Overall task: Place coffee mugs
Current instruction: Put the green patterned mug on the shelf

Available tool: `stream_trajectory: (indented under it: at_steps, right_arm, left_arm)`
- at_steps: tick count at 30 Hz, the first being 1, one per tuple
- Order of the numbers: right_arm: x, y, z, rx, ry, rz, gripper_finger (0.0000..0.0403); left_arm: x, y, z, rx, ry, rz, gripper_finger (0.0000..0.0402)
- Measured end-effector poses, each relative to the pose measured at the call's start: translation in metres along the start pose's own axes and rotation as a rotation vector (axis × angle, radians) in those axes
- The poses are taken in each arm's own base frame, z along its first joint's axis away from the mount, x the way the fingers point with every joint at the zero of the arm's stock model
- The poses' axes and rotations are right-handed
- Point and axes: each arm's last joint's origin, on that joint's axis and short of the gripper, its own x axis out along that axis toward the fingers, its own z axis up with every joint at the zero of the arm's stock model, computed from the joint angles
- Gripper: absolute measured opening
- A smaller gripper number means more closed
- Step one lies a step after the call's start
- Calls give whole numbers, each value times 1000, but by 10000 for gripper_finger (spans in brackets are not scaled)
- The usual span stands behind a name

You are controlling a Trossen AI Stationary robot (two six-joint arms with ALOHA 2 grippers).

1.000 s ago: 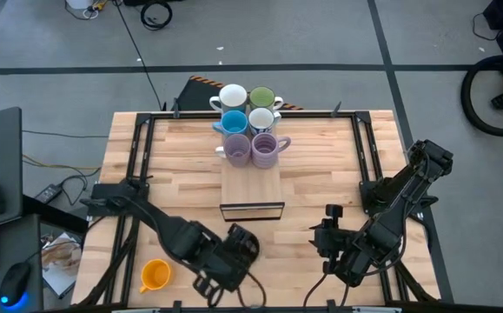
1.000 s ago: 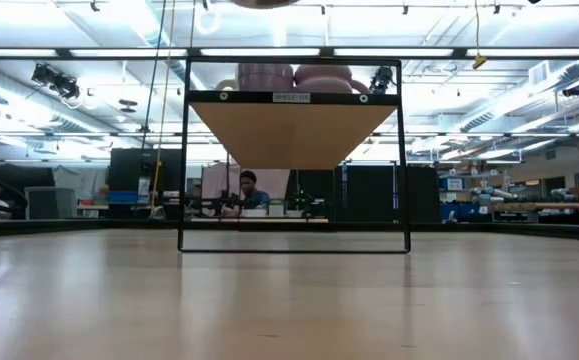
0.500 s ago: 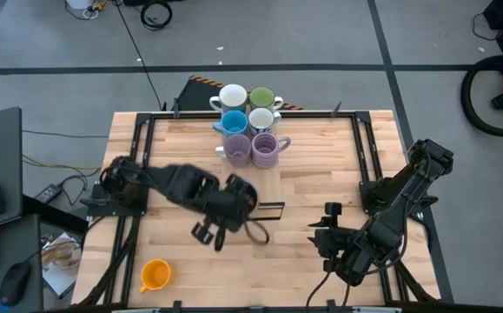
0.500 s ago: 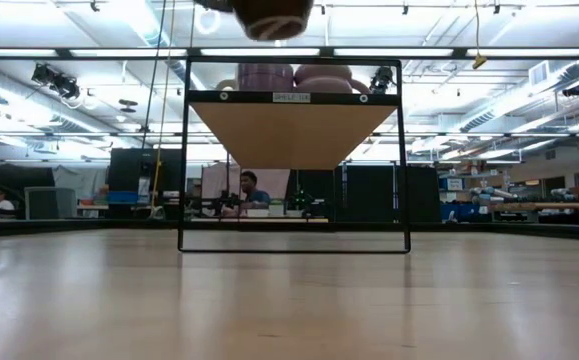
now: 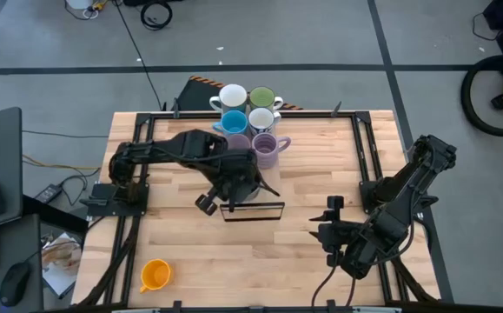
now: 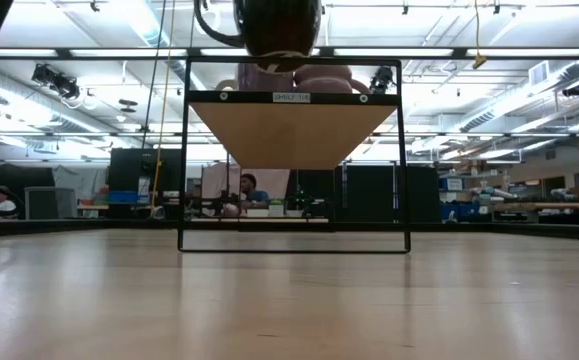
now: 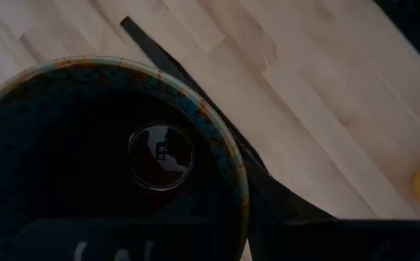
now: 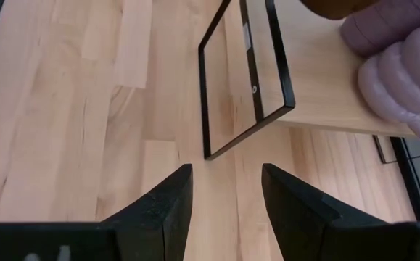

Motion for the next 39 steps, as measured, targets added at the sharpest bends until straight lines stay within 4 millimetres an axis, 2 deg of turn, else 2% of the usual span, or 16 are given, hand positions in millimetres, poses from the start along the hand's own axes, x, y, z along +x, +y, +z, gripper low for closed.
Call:
stream_trajectory:
  at_steps: [2, 7, 10, 19, 29, 39]
  right_arm:
    - [0, 0, 0, -1, -2, -3, 171]
    - [0, -1, 1, -2, -30, -40, 171]
    - [1, -2, 2, 1, -41, -60, 171]
    - [5, -4, 6, 70, -36, -37, 171]
    - [7, -5, 9, 95, -48, -34, 171]
    - [8, -6, 10, 100, -48, -35, 171]
  left_arm:
    - [3, 2, -1, 1, -1, -14, 46]
    - [32, 1, -10, 4, 106, -77, 46]
    - [40, 2, -14, 20, 135, -85, 46]
    - [33, 11, -32, -41, 145, -66, 48]
    - [44, 13, -37, -85, 187, -48, 116]
    - [38, 10, -33, -73, 154, -9, 161]
